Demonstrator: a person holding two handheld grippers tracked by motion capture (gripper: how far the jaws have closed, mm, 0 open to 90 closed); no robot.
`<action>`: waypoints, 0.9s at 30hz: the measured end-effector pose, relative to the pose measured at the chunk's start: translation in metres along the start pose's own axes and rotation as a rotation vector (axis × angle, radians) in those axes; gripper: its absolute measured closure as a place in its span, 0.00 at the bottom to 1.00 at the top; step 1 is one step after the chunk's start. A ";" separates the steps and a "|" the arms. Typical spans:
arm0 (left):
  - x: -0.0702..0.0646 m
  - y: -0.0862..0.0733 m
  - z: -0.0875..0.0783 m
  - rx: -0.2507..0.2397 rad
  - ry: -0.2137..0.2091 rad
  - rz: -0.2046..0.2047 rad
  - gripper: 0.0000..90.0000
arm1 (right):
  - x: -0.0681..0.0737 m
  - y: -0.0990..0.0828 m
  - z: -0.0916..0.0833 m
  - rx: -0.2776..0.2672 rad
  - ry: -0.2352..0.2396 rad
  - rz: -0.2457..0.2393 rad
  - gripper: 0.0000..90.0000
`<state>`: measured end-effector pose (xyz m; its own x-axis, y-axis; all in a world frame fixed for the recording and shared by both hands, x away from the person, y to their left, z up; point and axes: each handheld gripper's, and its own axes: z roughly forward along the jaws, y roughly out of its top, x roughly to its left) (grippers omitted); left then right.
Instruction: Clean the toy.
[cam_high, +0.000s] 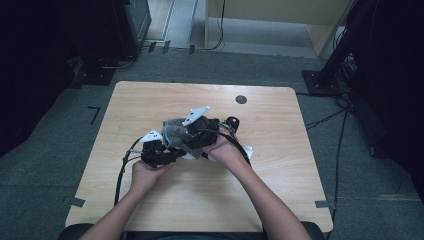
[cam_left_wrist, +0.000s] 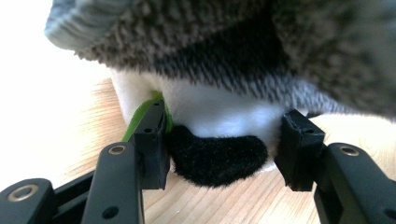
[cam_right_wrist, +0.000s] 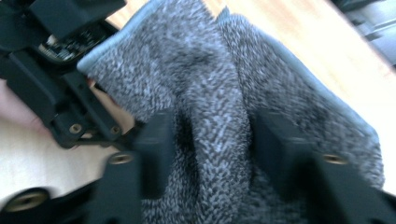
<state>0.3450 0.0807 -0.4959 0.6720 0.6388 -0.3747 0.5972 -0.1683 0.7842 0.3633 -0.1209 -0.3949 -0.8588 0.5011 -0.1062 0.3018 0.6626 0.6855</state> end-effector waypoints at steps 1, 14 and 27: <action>0.000 0.000 0.000 0.001 -0.001 -0.001 0.50 | 0.000 0.000 0.000 -0.008 -0.016 0.000 0.42; -0.001 0.002 0.000 0.015 0.003 -0.011 0.52 | -0.001 -0.002 0.012 0.072 -0.102 -0.057 0.66; -0.004 0.001 0.001 0.011 0.012 0.023 0.52 | -0.037 -0.002 -0.001 0.084 -0.200 0.078 0.84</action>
<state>0.3433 0.0772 -0.4935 0.6802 0.6437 -0.3505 0.5867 -0.1914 0.7869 0.3945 -0.1414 -0.3912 -0.7349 0.6475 -0.2017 0.4046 0.6573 0.6358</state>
